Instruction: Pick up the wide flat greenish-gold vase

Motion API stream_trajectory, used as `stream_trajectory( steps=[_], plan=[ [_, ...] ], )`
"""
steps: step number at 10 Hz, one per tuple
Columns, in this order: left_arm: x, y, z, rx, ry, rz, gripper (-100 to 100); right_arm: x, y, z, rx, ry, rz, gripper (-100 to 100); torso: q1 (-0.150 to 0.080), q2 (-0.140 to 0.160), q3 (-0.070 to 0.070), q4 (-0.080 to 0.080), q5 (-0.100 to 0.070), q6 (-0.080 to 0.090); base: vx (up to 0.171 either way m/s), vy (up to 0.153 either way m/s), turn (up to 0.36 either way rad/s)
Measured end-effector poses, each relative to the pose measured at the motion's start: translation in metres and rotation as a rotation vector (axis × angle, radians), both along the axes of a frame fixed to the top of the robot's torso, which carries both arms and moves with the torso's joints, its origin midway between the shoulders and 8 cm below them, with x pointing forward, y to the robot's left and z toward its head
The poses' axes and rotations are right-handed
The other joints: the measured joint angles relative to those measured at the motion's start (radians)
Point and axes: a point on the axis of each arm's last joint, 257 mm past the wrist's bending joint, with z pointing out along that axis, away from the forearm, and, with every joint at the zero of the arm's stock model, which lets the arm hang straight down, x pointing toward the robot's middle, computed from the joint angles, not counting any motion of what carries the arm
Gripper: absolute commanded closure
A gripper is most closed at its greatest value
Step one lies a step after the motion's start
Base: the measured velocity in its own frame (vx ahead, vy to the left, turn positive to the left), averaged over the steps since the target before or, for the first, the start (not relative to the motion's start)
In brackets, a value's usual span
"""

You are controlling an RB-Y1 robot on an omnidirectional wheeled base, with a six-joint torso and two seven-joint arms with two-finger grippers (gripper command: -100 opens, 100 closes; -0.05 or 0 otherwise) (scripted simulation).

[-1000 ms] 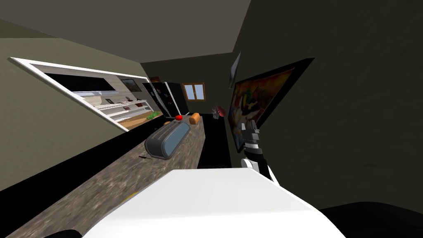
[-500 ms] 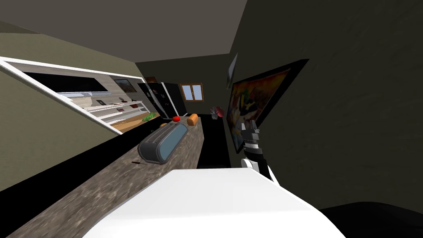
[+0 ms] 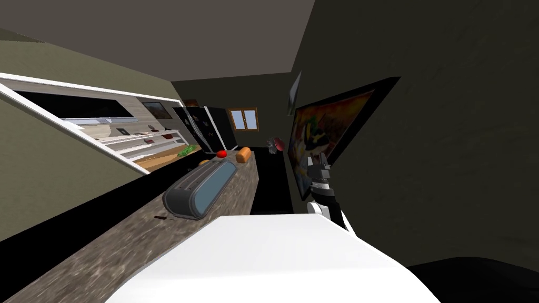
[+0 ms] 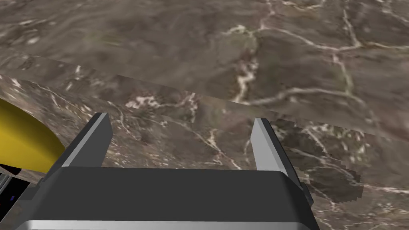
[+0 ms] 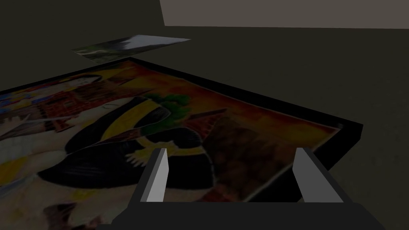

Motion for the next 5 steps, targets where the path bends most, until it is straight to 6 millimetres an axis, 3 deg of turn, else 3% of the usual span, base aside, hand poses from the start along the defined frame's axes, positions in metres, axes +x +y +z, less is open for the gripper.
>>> stream_trajectory(
  steps=[2, 5],
  plan=[
    [-0.025, 0.010, 0.022, 0.030, 0.075, 0.002, -100, 0.000, 0.000, 0.000, 0.000, 0.000, 0.000, 0, 0.000, -0.004, -0.003, -0.002, 0.000, 0.001, 0.141, -0.009, -0.034],
    [-0.051, 0.024, 0.048, 0.054, 0.159, 0.004, -100, 0.000, 0.000, 0.000, 0.000, 0.000, 0.000, 0, 0.001, -0.009, -0.006, -0.003, 0.000, 0.001, 0.204, 0.011, 0.049]
  ],
)
